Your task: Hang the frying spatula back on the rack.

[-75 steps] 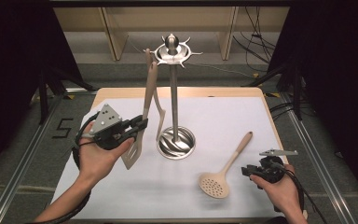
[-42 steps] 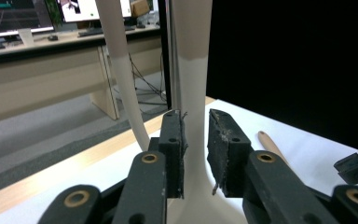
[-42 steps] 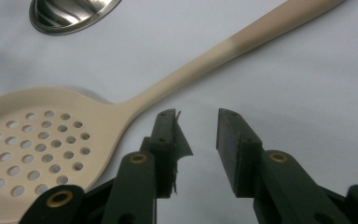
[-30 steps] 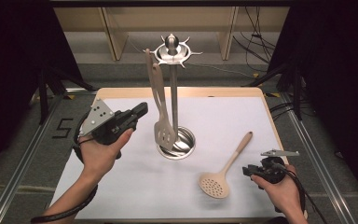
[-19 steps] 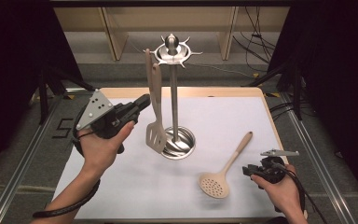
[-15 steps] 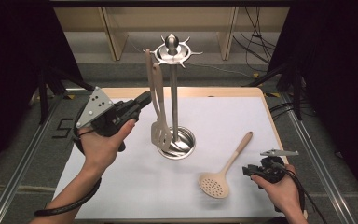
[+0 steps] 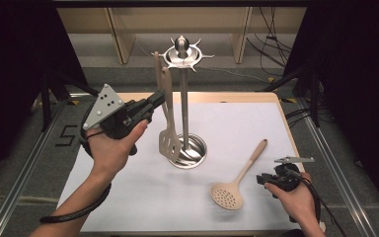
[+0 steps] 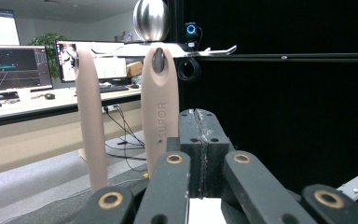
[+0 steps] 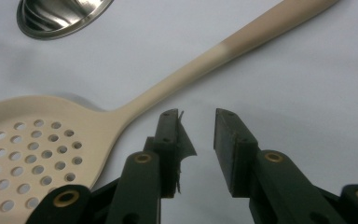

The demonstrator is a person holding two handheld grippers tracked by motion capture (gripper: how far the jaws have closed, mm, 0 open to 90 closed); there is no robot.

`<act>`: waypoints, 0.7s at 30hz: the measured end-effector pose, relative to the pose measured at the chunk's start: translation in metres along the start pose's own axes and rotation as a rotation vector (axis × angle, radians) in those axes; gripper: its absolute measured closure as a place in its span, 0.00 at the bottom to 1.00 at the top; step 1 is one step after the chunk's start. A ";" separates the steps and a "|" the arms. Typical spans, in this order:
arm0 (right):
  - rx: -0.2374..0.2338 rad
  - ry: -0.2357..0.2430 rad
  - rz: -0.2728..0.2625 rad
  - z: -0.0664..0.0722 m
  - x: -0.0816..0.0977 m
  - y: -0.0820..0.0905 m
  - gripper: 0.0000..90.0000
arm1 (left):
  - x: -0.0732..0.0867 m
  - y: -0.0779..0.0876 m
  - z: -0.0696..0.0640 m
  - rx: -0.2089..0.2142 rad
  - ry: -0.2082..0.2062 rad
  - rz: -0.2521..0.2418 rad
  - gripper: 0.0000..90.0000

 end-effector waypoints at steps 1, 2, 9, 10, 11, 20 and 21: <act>0.007 -0.002 -0.003 -0.001 -0.001 -0.001 0.80 | -0.001 0.000 0.000 -0.001 0.001 0.001 0.99; 0.010 -0.009 0.005 -0.001 -0.001 -0.001 0.81 | -0.001 0.000 0.000 -0.002 0.003 -0.002 0.99; -0.002 -0.054 0.010 0.004 -0.003 -0.002 0.82 | -0.014 -0.004 0.001 -0.007 0.002 -0.029 0.99; -0.001 -0.060 0.013 0.005 -0.003 -0.001 0.82 | -0.016 -0.004 0.001 -0.007 0.000 -0.031 0.99; 0.000 -0.049 0.006 0.004 -0.003 -0.002 0.82 | -0.018 -0.005 0.000 -0.004 0.003 -0.035 0.99; -0.006 -0.050 0.002 0.004 -0.003 -0.001 0.82 | -0.032 -0.014 0.000 -0.012 -0.010 -0.054 0.99; -0.008 -0.055 0.004 0.004 -0.003 -0.001 0.82 | -0.033 -0.015 0.000 -0.014 -0.003 -0.055 0.99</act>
Point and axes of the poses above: each handheld gripper's, and its own axes: y roughly backward along the jaws, x roughly out of its underside, z roughly to its left, the point moved 4 cm from there along -y, roughly forward along the jaws, and after that the axes turned 4 degrees about z, right-handed, at the moved point
